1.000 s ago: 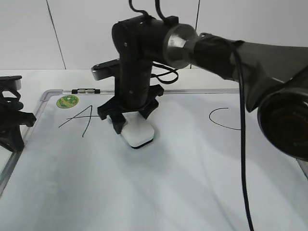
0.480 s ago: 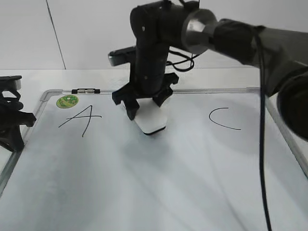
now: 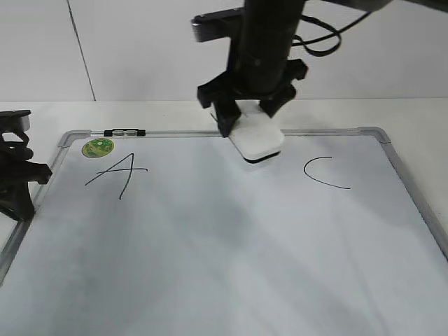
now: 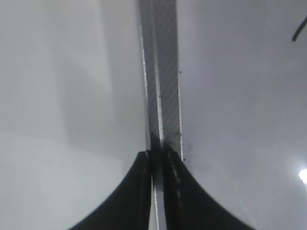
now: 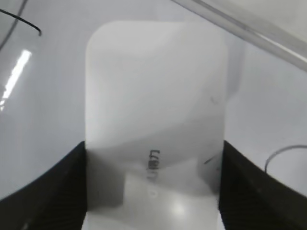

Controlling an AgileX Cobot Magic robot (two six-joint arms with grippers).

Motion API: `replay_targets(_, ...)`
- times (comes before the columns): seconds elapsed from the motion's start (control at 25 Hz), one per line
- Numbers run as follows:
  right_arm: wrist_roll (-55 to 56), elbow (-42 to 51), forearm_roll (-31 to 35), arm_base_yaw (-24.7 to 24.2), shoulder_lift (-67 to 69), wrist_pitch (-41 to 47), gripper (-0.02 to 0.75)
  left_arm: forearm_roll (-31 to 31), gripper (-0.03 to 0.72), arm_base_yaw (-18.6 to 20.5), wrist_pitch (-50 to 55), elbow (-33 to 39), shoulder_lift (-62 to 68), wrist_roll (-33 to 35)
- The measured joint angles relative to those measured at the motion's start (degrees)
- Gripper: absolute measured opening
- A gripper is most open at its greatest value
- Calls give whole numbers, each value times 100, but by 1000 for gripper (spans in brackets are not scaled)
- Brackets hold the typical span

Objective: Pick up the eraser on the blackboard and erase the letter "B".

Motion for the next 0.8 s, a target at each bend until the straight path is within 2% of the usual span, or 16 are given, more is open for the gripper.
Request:
replay_targets(0.52,256,3034,110,-1633,-2356,0,565,0,33,9,13,0,0,0)
replay_targets(0.68,269,3657,100,-1912,-2611,-10,565,-20,33,9,13,0,0,0)
replay_targets(0.8,279,4133,112,-2115,-2637,-407,565,-68,33,9,13,0,0,0)
